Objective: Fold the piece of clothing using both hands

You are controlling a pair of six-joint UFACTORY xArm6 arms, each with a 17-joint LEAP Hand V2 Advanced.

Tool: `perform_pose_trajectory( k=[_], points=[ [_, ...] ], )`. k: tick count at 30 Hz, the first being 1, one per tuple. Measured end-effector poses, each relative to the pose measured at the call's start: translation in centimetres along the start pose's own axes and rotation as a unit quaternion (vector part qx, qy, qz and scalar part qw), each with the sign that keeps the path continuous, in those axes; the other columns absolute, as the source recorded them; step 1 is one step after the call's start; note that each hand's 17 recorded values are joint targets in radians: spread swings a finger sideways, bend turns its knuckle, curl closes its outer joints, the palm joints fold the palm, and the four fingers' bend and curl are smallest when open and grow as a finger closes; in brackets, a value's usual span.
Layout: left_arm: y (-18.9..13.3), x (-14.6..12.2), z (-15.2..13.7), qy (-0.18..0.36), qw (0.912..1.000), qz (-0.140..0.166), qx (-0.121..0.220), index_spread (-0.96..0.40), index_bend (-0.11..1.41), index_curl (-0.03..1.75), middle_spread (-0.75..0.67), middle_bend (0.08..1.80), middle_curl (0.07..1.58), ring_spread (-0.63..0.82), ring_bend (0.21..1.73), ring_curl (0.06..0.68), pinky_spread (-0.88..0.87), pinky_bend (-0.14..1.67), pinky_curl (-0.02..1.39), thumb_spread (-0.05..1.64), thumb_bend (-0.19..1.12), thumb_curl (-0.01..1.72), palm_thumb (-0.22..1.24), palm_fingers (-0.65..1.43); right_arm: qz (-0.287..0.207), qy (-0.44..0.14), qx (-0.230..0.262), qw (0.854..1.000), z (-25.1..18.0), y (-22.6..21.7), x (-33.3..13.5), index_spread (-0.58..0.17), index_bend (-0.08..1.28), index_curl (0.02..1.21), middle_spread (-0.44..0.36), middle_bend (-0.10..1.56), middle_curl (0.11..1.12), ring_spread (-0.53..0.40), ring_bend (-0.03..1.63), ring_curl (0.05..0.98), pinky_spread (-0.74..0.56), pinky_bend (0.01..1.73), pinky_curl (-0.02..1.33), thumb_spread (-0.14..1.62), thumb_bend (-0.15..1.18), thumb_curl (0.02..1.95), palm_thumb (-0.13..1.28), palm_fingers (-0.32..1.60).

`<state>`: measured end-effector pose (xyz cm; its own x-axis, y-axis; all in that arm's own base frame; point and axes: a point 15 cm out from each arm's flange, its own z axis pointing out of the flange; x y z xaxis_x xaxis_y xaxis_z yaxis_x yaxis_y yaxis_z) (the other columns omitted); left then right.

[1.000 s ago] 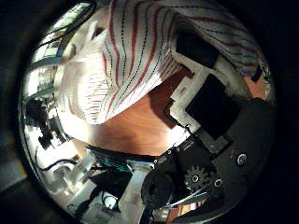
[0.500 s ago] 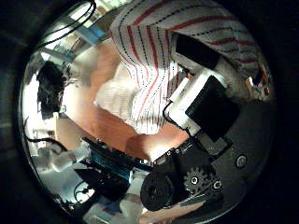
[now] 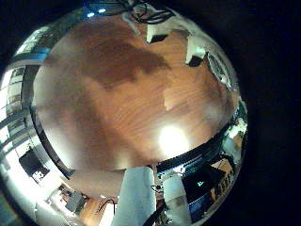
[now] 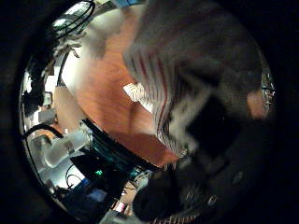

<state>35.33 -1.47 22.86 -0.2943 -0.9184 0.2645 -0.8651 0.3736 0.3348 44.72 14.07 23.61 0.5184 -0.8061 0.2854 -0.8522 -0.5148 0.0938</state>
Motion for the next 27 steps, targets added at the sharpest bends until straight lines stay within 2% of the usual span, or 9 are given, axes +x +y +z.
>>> perform_pose_trajectory(
  k=[4,6,12,15,18,22,27],
  points=[
    [1.1,0.3,0.7,0.002,1.0,-0.002,-0.004,0.03,0.16,0.32,0.11,0.25,0.42,0.21,0.68,0.231,0.44,0.33,0.35,1.24,-0.02,0.31,0.41,0.18,0.02,-0.001,0.026,0.999,-1.7,0.0,1.7,-0.476,0.1,0.61,-0.213,0.44,0.62,-0.241,1.12,0.524,-0.16,1.2,0.61,1.2,-0.04,0.4,0.68,-0.06],
    [0.9,0.5,0.7,0.002,1.0,-0.001,-0.004,0.03,0.16,0.32,0.11,0.25,0.42,0.21,0.68,0.231,0.44,0.33,0.35,1.24,-0.02,0.31,0.41,0.18,0.033,0.001,0.041,0.999,-3.0,0.4,3.2,-0.467,0.11,0.55,-0.188,0.41,0.58,-0.208,1.07,0.491,-0.07,1.19,0.6,1.19,-0.04,0.39,0.64,-0.06],
    [0.4,2.1,0.7,-0.003,1.0,0.006,-0.006,0.04,0.16,0.31,0.11,0.25,0.42,0.21,0.68,0.231,0.44,0.33,0.35,1.24,-0.02,0.31,0.41,0.17,0.085,-0.004,0.085,0.993,-7.4,2.7,7.1,-0.453,0.15,0.43,-0.157,0.4,0.52,-0.152,0.99,0.43,0.14,1.13,0.55,1.18,-0.03,0.37,0.56,0.0],
    [0.1,3.5,0.2,-0.01,0.9999,0.012,-0.005,0.04,0.16,0.31,0.12,0.25,0.42,0.21,0.68,0.231,0.44,0.34,0.35,1.24,-0.02,0.31,0.41,0.17,0.111,-0.015,0.099,0.989,-9.2,4.5,8.6,-0.45,0.15,0.39,-0.172,0.42,0.5,-0.178,1.01,0.41,0.18,1.09,0.52,1.18,-0.02,0.36,0.55,0.09],
    [-0.1,5.6,-0.5,-0.015,0.9997,0.021,0.002,0.04,0.16,0.31,0.13,0.25,0.42,0.21,0.68,0.231,0.44,0.34,0.35,1.24,-0.02,0.31,0.41,0.17,0.126,-0.035,0.06,0.99,-8.8,7.4,8.7,-0.448,0.15,0.37,-0.179,0.43,0.48,-0.199,1.03,0.405,0.19,1.06,0.5,1.19,-0.02,0.35,0.54,0.11],
    [-0.3,8.7,-1.5,-0.02,0.9993,0.026,0.019,0.04,0.16,0.31,0.13,0.24,0.42,0.21,0.69,0.231,0.44,0.34,0.35,1.24,-0.02,0.31,0.41,0.18,0.14,-0.074,-0.03,0.987,-7.4,12.7,7.8,-0.438,0.16,0.35,-0.172,0.43,0.46,-0.196,1.0,0.386,0.2,1.02,0.48,1.21,-0.03,0.33,0.49,0.08],
    [0.1,11.8,-2.6,-0.033,0.9993,0.014,0.013,0.03,0.17,0.32,0.12,0.24,0.42,0.2,0.68,0.233,0.44,0.34,0.35,1.23,-0.01,0.32,0.41,0.19,0.162,-0.093,-0.052,0.981,-6.9,14.8,9.0,-0.431,0.17,0.34,-0.159,0.42,0.44,-0.184,0.96,0.355,0.21,0.96,0.44,1.23,-0.02,0.31,0.48,0.11]
  ],
)
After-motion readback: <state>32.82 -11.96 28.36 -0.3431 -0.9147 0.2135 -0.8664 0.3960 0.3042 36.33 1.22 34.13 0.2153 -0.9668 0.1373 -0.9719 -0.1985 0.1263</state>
